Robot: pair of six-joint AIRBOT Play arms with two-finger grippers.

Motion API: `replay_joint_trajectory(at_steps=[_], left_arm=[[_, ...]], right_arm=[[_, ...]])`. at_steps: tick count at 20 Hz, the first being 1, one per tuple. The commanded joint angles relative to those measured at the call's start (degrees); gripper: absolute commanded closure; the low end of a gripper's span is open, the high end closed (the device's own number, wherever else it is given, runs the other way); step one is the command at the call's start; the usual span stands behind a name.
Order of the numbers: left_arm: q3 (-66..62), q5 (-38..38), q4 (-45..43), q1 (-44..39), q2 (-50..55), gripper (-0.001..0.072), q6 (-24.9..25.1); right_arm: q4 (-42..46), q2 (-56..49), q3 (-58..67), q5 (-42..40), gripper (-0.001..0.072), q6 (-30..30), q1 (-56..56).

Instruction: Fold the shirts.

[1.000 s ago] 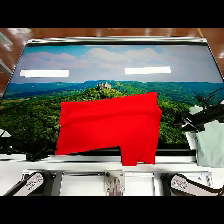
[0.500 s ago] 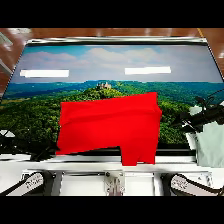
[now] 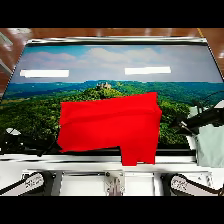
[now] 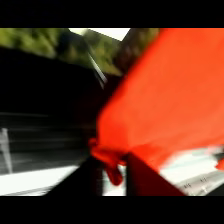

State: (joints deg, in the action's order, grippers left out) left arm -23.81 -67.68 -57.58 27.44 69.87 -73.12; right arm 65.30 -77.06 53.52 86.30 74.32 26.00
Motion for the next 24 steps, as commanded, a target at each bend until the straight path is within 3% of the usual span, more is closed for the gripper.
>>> replay_joint_trajectory(at_steps=[1, 5, 12, 13, 14, 15, 16, 20, 24], left_arm=[[-0.1, 0.7, 0.4, -0.7, 0.2, 0.0664, -1.0], [-0.1, -0.3, 0.3, -0.7, -0.9, 0.0666, -0.9], [-0.1, -0.9, -0.2, -0.7, -3.6, 0.0666, 0.5], [-0.1, -0.9, -0.2, -0.7, -3.7, 0.0666, 0.5], [-0.1, -0.9, -0.2, -0.7, -3.8, 0.0666, 0.5], [-0.1, -0.8, -0.2, -0.7, -4.0, 0.0666, 0.5], [-0.2, -0.8, -0.2, -0.7, -4.1, 0.0667, 0.7], [-6.0, -0.6, 0.1, -0.7, -6.0, 0.0668, 3.2], [-16.8, 4.1, 4.5, -0.8, -6.5, 0.0668, 1.3]], right_arm=[[0.3, 0.0, -7.8, -3.9, 0.0065, -1.6, -4.3], [-0.7, 0.0, -16.5, -12.1, 0.0066, -1.8, -8.7], [-3.0, -0.7, -18.4, -19.3, 0.0071, 1.9, -14.2], [-3.1, -1.4, -19.0, -20.3, 0.0157, 2.4, -16.0], [-3.2, -2.0, -19.0, -20.1, 0.0342, 2.4, -17.4], [-3.1, -2.0, -18.9, -19.6, 0.0576, 2.2, -18.5], [-3.2, -1.5, -18.6, -19.0, 0.0646, 1.9, -18.9], [-3.8, 4.6, -10.9, -18.5, 0.0648, 0.0, -18.4], [-5.7, 4.4, 4.1, -23.6, 0.065, 7.1, -18.7]])
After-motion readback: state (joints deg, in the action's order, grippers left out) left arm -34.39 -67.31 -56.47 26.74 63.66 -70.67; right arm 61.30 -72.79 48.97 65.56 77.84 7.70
